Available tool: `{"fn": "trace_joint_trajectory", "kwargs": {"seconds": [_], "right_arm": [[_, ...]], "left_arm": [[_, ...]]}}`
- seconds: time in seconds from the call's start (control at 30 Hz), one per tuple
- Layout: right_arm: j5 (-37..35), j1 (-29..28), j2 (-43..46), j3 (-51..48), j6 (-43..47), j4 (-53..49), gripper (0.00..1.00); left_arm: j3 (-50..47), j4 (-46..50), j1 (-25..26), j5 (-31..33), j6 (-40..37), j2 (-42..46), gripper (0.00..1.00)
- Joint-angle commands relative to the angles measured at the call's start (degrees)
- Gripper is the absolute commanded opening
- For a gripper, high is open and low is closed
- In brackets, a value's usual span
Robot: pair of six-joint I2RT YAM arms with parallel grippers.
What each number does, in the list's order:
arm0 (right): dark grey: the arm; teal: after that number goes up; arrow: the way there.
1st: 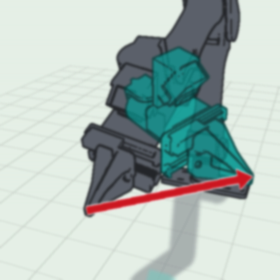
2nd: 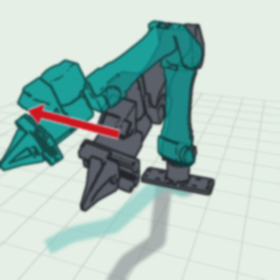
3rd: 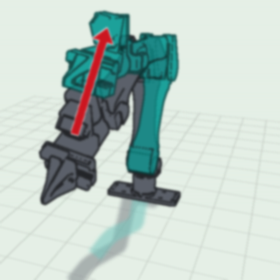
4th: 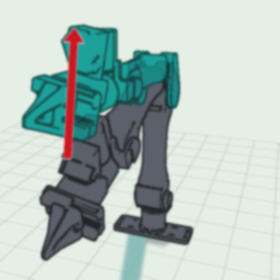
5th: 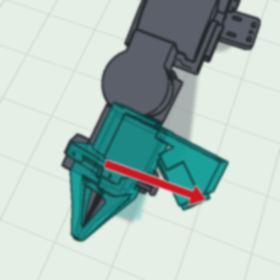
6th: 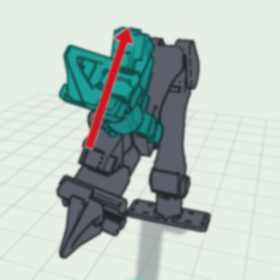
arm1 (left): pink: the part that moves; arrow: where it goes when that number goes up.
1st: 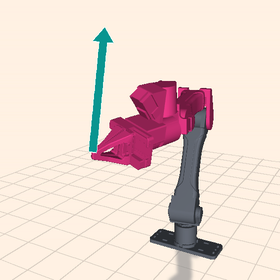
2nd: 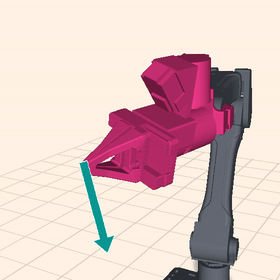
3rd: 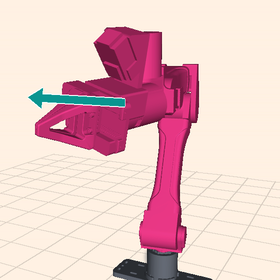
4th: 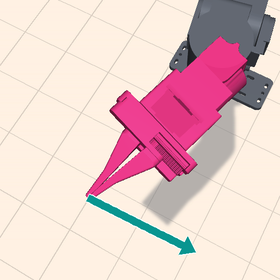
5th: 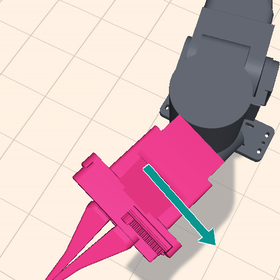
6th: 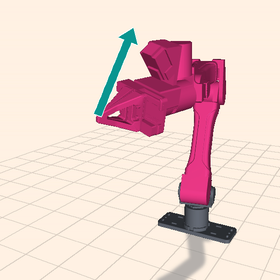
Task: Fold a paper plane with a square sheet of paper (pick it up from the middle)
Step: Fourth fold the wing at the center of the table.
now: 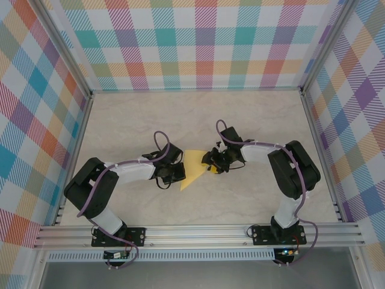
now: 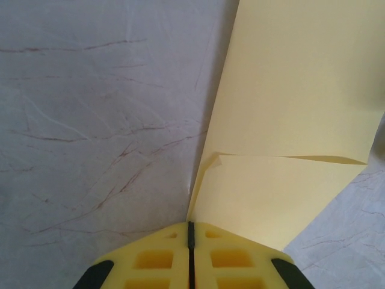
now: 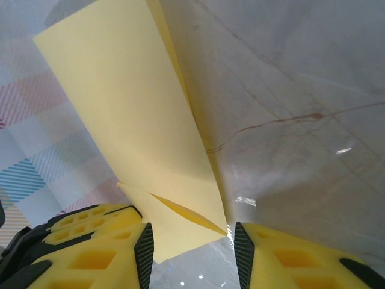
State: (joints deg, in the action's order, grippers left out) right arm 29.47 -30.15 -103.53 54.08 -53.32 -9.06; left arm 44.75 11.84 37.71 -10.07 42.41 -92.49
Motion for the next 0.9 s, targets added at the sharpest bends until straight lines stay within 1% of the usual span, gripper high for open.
{"fn": "trace_joint_trajectory", "kwargs": {"seconds": [0.0, 0.2, 0.3, 0.4, 0.57, 0.67, 0.77, 0.87], "right_arm": [[2.99, -0.52, -2.26, 1.02, -1.22, 1.59, 0.42], [2.65, -0.69, -2.57, 1.99, -1.69, 1.48, 0.41], [4.01, -0.7, -2.95, 2.22, -2.03, 2.87, 0.4], [3.81, -0.72, -1.95, 1.86, -2.03, 3.83, 0.4], [0.95, -0.66, -0.42, 3.04, -0.12, -1.23, 0.4], [-2.76, -0.7, 0.99, 1.94, -1.08, -5.12, 0.41], [-3.84, -0.79, 1.81, -0.06, -2.16, -4.5, 0.41], [-2.8, -0.87, 1.18, -0.55, -2.48, -2.91, 0.41]], "left_arm": [[-2.05, 0.37, -0.71, 0.31, 0.42, -1.47, 0.08], [-2.22, 0.91, -0.71, 0.7, 0.48, -1.38, 0.08], [-2.14, 1.5, -0.71, 1.15, 0.3, -1.33, 0.07], [-1.96, 1.96, -0.71, 1.46, 0.07, -1.04, 0.08], [-1.72, 2.51, -0.71, 1.81, -0.31, -0.16, 0.08], [-1.41, 3.28, -0.71, 2.52, -0.38, -0.24, 0.08], [-1.84, 2.57, -0.71, 2.52, 0.51, -0.32, 0.07], [-2.45, 1.04, -0.71, 1.51, 1.44, -0.85, 0.07]]}}
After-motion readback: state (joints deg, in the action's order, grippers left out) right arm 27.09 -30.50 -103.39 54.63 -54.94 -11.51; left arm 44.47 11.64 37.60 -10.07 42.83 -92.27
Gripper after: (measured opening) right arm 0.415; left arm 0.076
